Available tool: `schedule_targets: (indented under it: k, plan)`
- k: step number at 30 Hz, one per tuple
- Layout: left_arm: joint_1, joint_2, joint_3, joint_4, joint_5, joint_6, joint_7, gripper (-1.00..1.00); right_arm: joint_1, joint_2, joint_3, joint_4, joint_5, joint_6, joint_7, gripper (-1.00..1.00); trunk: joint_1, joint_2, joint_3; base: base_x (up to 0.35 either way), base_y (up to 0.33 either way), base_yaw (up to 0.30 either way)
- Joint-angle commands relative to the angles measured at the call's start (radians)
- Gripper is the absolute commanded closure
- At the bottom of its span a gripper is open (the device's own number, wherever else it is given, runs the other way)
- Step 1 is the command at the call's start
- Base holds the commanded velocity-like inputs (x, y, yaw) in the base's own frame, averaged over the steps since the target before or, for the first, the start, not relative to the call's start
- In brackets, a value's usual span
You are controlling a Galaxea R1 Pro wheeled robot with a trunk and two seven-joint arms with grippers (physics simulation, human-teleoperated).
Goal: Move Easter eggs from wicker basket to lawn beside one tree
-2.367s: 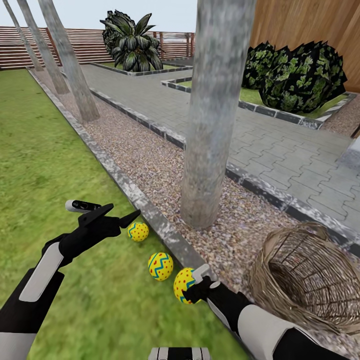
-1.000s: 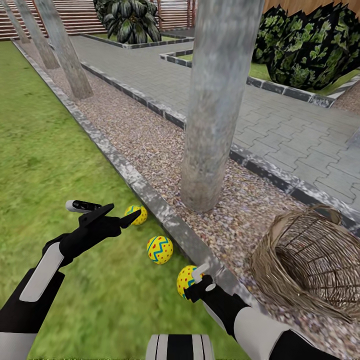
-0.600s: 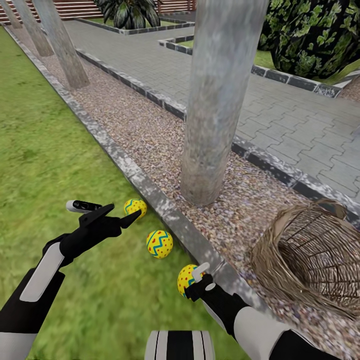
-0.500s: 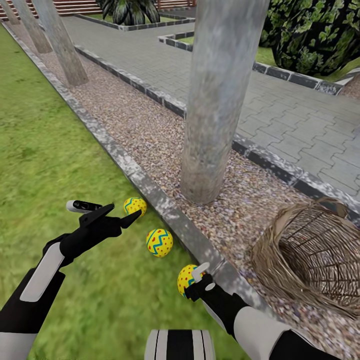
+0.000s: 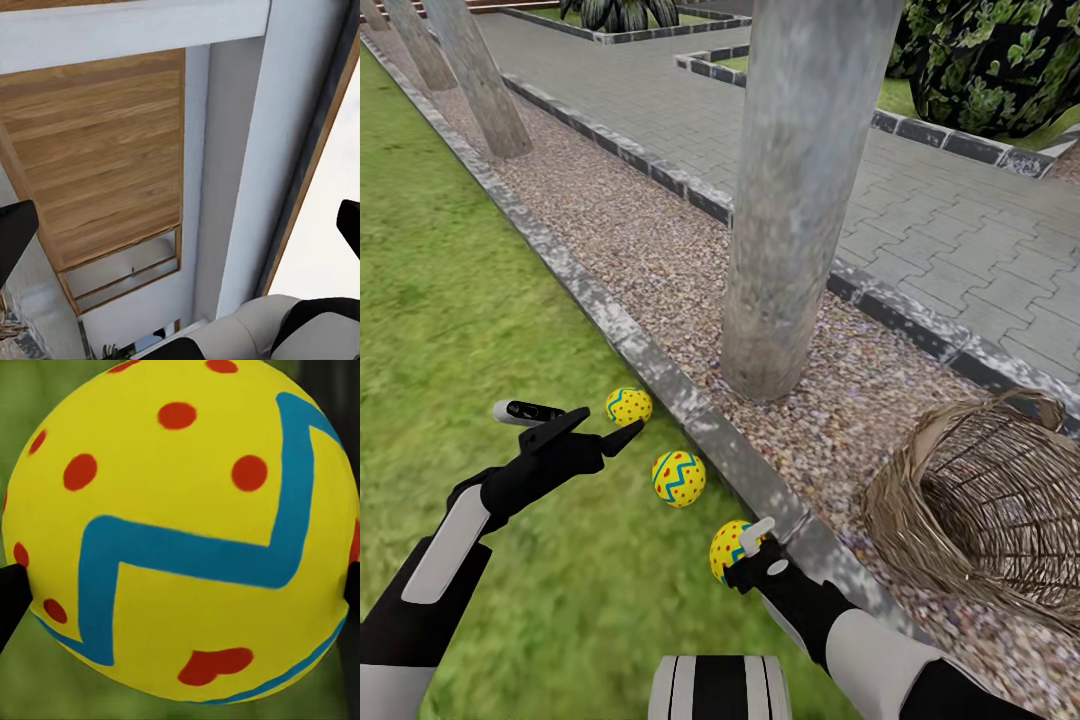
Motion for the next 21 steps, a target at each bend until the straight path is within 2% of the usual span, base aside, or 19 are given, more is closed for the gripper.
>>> schedule_targets:
  k: [1,9,21]
  plan:
    - [-0.001,0.001,-0.001,0.000,0.003,0.004,-0.002,-1.00,0.000,0.000,0.006,0.023,-0.007,0.004,-0.002,1.00,0.001,0.000,-0.005,0.000,0.000,0.000]
    - [-0.001,0.001,-0.002,0.000,0.003,0.004,-0.002,-1.00,0.000,0.000,0.006,0.003,-0.008,-0.008,-0.002,1.00,0.003,-0.001,-0.020,0.000,0.000,0.000]
    - [-0.001,0.001,-0.001,0.002,0.003,0.003,-0.002,-1.00,0.000,0.000,0.004,-0.003,-0.009,-0.008,-0.002,1.00,0.003,-0.001,-0.020,0.000,0.000,0.000]
